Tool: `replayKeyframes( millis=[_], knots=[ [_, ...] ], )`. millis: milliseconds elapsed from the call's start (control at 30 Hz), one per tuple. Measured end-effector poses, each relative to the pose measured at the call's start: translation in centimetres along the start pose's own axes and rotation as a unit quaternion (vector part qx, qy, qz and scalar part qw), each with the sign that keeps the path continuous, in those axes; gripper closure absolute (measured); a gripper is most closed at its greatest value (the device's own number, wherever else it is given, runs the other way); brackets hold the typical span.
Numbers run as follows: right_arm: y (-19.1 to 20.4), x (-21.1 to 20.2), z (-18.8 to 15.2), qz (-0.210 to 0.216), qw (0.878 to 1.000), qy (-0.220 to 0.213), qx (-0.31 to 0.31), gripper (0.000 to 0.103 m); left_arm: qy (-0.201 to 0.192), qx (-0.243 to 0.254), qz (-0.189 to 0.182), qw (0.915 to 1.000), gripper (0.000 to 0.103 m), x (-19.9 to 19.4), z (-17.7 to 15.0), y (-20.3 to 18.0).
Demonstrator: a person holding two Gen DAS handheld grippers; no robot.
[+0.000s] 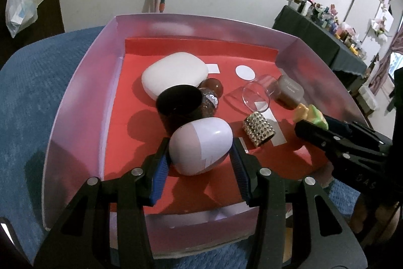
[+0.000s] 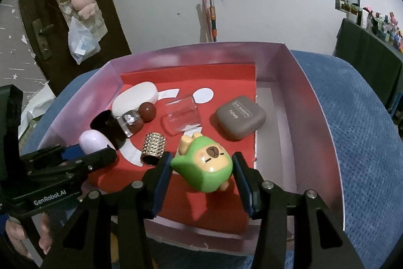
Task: Organize rigid objects
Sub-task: 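Carry the frog toy in the right tool while the left tool carries the egg over the tray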
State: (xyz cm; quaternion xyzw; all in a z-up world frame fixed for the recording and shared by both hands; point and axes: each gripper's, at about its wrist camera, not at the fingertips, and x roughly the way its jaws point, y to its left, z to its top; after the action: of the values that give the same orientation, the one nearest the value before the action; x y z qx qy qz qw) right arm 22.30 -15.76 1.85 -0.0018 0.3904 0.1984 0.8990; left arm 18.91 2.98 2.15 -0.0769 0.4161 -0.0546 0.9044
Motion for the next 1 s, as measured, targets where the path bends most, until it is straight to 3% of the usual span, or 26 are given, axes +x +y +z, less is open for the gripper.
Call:
replayKeyframes(
  millis=[1000],
  knots=[
    [-0.2, 1.7, 0.5, -0.012, 1.0, -0.003, 0.004, 0.052, 0.007, -0.017, -0.007, 0.9998, 0.059, 0.6, 0.3, 0.7]
  ],
)
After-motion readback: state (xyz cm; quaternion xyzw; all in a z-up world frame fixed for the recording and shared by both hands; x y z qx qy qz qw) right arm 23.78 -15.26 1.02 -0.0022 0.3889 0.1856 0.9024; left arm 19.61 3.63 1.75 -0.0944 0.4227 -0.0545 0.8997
